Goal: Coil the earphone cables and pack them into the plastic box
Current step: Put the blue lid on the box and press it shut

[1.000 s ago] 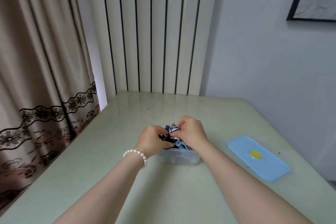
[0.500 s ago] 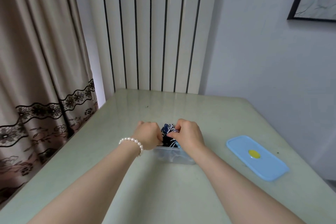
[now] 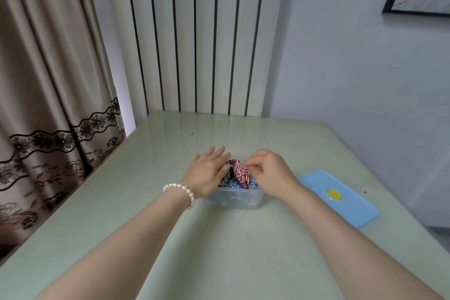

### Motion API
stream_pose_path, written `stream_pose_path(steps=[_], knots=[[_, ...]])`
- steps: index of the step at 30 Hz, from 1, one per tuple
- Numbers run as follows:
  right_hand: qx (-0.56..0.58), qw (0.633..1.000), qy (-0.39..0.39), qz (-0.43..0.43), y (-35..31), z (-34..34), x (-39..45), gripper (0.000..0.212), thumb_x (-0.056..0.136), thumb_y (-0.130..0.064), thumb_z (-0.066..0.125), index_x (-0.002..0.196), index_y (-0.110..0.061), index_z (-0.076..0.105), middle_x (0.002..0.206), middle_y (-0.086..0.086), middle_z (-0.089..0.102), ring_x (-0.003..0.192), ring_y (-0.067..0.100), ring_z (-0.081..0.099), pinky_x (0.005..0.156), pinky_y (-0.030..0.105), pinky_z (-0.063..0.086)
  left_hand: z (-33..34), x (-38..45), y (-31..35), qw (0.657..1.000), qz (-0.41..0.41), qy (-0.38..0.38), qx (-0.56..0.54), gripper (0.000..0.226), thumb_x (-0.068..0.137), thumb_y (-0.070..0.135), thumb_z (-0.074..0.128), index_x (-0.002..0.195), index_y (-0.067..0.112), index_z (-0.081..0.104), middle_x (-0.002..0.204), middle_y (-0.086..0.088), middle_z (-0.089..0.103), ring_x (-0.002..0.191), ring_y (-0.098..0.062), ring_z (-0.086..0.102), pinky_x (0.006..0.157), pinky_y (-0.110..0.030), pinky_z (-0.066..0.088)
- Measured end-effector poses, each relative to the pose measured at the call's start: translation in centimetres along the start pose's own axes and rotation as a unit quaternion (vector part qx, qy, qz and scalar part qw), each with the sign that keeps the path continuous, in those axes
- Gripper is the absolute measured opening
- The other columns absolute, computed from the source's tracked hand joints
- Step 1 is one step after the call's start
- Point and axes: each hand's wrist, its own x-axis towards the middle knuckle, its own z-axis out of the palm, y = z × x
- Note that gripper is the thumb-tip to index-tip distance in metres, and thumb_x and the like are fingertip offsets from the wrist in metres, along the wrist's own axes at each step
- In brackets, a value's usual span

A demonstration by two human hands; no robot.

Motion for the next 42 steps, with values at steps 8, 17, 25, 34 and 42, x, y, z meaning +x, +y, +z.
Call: stream_pose_path(steps=[8, 17, 25, 34, 42], knots=[[-0.061, 0.967, 0.093, 0.228, 8.8, -5.1, -2.4, 0.018, 0.083, -0.012, 0.060, 0.096, -0.010, 0.072, 0.105, 0.007, 0.070, 0.097, 0.024, 0.063, 0.084, 0.026, 0.042, 0.5, 0.6, 0.3, 0.979, 0.002, -0.160, 0.125, 0.057, 0.097, 0.050, 0.011, 0.148, 0.026, 0.005, 0.156, 0.013, -0.001, 0.144, -0.014, -0.007, 0.115, -0.048, -0.007], [-0.289, 0.920, 0.007, 0.265, 11.1, -2.3, -5.7, 0.031, 0.084, -0.041, 0.060, 0.104, -0.018, 0.068, 0.115, 0.007, 0.056, 0.113, 0.026, 0.044, 0.092, 0.033, 0.035, 0.3, 0.3, 1.0, 0.973, -0.026, -0.188, 0.135, 0.060, 0.096, 0.052, 0.010, 0.148, 0.026, -0.003, 0.156, 0.012, -0.008, 0.144, -0.013, -0.009, 0.115, -0.047, -0.008], [-0.290, 0.904, 0.087, 0.301, 11.9, -0.4, -6.8, 0.024, 0.092, -0.027, 0.051, 0.099, -0.013, 0.070, 0.103, 0.011, 0.057, 0.102, 0.029, 0.047, 0.080, 0.036, 0.034, 0.2, 0.2, 1.2, 0.976, -0.037, -0.177, 0.119, 0.064, 0.095, 0.053, 0.015, 0.148, 0.023, -0.008, 0.156, 0.009, -0.006, 0.144, -0.014, -0.010, 0.114, -0.050, -0.012], [-0.308, 0.897, 0.098, 0.302, 12.0, -0.1, -6.5, 0.023, 0.093, -0.020, 0.047, 0.095, -0.009, 0.067, 0.102, 0.010, 0.058, 0.101, 0.029, 0.045, 0.079, 0.036, 0.030, 0.0, 0.0, 0.8, 0.997, -0.049, -0.044, -0.030, 0.059, 0.096, 0.048, 0.029, 0.148, 0.029, 0.008, 0.157, 0.005, 0.003, 0.144, -0.012, -0.005, 0.116, -0.047, -0.008], [-0.289, 0.911, 0.079, 0.283, 12.4, -1.4, -6.9, 0.019, 0.092, -0.021, 0.051, 0.094, -0.015, 0.068, 0.104, 0.007, 0.060, 0.104, 0.028, 0.044, 0.080, 0.035, 0.028, 0.2, 0.9, 4.6, 0.997, 0.047, 0.032, -0.049, 0.049, 0.097, 0.038, 0.036, 0.144, 0.027, 0.028, 0.155, 0.003, 0.016, 0.144, -0.012, 0.001, 0.116, -0.044, -0.005]])
